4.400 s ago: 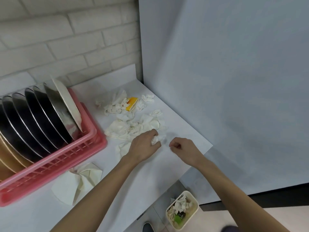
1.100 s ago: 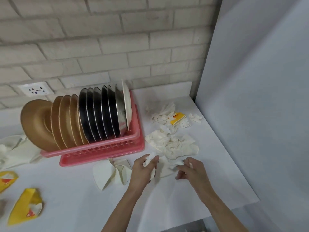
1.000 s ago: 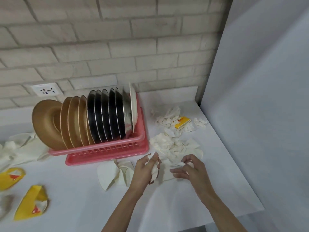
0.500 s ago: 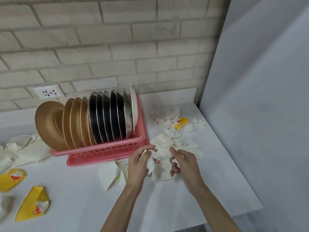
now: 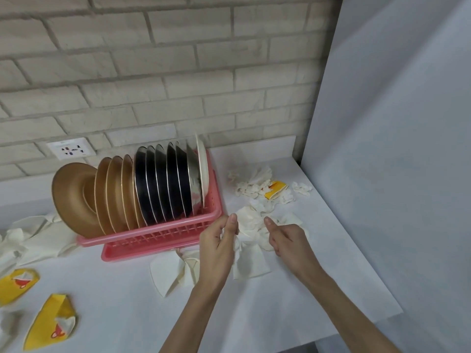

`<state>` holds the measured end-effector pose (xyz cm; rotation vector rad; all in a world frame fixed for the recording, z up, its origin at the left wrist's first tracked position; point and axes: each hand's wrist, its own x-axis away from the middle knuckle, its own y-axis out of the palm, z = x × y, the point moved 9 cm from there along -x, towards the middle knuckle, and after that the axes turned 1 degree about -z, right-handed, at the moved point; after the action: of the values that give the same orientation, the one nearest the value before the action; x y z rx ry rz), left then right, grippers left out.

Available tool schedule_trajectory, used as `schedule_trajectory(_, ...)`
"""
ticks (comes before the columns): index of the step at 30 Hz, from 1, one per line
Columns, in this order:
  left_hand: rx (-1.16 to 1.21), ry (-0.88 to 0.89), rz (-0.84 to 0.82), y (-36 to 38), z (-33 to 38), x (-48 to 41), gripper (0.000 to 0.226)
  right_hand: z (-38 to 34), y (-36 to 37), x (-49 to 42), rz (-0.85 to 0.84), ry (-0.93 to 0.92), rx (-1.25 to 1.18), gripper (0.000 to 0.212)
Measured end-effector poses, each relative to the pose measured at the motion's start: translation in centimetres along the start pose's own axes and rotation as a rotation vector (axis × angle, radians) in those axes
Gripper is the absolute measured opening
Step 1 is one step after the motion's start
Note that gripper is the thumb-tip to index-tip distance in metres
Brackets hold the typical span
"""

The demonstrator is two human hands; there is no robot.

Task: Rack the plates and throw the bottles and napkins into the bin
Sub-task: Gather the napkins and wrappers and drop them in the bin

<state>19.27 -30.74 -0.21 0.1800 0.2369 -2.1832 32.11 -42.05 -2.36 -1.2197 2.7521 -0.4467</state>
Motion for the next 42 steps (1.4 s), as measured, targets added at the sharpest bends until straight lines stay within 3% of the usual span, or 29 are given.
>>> schedule_trajectory(3,0.058,-0.123,-0.139,0.9,-1.5,-0.2,0.024,0.3,-0.3,0.3,0.019,0.041,-0.073,0.042)
schedule_trajectory(6,0.059,-0.112,-0.193,1.1,-2.1,-0.5,0.044,0.2,-0.4,0.6,0.023,0.016,-0.085,0.026)
schedule_trajectory(9,0.071,-0.092,-0.200,1.0,-1.9,-0.9,0.045,-0.2,-0.6,0.5,0.035,-0.044,0.115,0.012)
schedule_trajectory(14,0.145,-0.042,-0.140,0.0,-0.6,-2.1,0.035,-1.2,0.0,-0.5,0.033,-0.109,0.233,0.022)
schedule_trajectory(21,0.146,-0.047,-0.112,-0.9,1.9,-4.3,0.032,-5.4,-0.5,-1.8,0.119,-0.178,0.000,0.029)
schedule_trajectory(27,0.055,-0.049,-0.187,-0.8,1.9,-5.6,0.023,-6.2,0.8,-3.5,0.059,-0.131,-0.027,0.016)
schedule_trajectory(32,0.057,-0.040,-0.263,-1.2,2.1,-6.1,0.021,-6.1,2.0,-4.6,-0.006,-0.070,-0.104,0.027)
schedule_trajectory(39,0.090,-0.073,-0.178,-2.8,1.7,-7.3,0.063,-6.5,2.8,-6.3,0.032,-0.167,-0.048,0.032)
schedule_trajectory(42,0.118,-0.027,-0.161,-3.0,2.6,-7.6,0.061,-7.2,3.3,-6.6,0.024,-0.236,-0.010,0.023)
